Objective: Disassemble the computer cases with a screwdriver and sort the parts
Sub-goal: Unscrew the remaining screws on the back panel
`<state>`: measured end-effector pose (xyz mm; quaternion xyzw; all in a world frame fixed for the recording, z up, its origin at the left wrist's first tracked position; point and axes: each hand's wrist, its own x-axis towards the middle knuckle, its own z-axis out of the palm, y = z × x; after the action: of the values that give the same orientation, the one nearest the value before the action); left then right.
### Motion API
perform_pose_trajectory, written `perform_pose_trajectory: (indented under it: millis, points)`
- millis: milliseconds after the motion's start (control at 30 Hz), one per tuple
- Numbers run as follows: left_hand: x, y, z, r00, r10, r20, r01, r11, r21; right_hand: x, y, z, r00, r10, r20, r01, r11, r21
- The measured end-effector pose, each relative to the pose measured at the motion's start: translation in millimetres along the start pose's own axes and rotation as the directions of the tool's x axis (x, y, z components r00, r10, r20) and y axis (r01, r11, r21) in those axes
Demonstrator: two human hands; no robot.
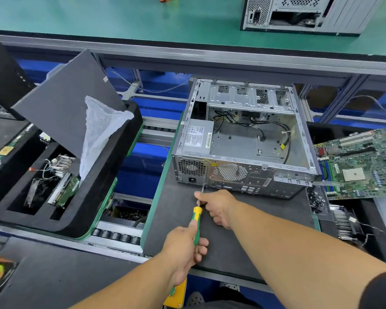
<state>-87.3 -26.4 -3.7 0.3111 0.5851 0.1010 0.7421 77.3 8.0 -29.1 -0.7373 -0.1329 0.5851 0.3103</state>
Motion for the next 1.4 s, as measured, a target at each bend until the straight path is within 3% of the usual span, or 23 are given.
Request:
perform_pose_trajectory:
  millis: [133,267,433,667,833,1000,1067,1200,1400]
  points:
    - [-1,1,0,0.996,-0.061,0.059,0.066,0.992,-0.105,2,3,-7,0.993,0.014,0.113,-0.014,1.0,-0.001]
    - [-3,0,-3,0.995,-0.067,0.07,0.074,0.992,-0.103,6,5,-1,0.999,-0.016,0.038,0.017,1.0,-0.01]
    - [-4,-4,-1,0.999,0.043,0.023,-0.044,0.998,0.049,9,7,5,0.991,-0.077,-0.108,0.074,0.997,-0.025]
    - [-10,1,3,0.998,-0.041,0.038,0.043,0.997,-0.058,3,4,-6,0.993,0.003,0.116,-0.007,1.0,0.028]
    - [-12,3,3,0.998,-0.032,0.061,0.033,0.999,-0.022,6,7,1,0.999,-0.04,0.011,0.04,0.999,0.016]
    - [-9,0,3,0.994,0.106,0.002,-0.106,0.983,0.147,5,9,6,0.985,-0.114,-0.132,0.111,0.993,-0.028]
    - [-9,1,5,0.998,0.067,-0.012,-0.066,0.994,0.089,1,7,5,0.988,-0.105,-0.111,0.104,0.994,-0.016]
    - [-9,2,5,0.998,-0.043,0.054,0.047,0.996,-0.077,-6,3,-2,0.998,-0.032,0.059,0.031,0.999,0.015]
    - [-8,-2,4,0.997,-0.032,0.069,0.034,0.999,-0.029,3,9,2,0.996,-0.083,-0.028,0.083,0.996,-0.023]
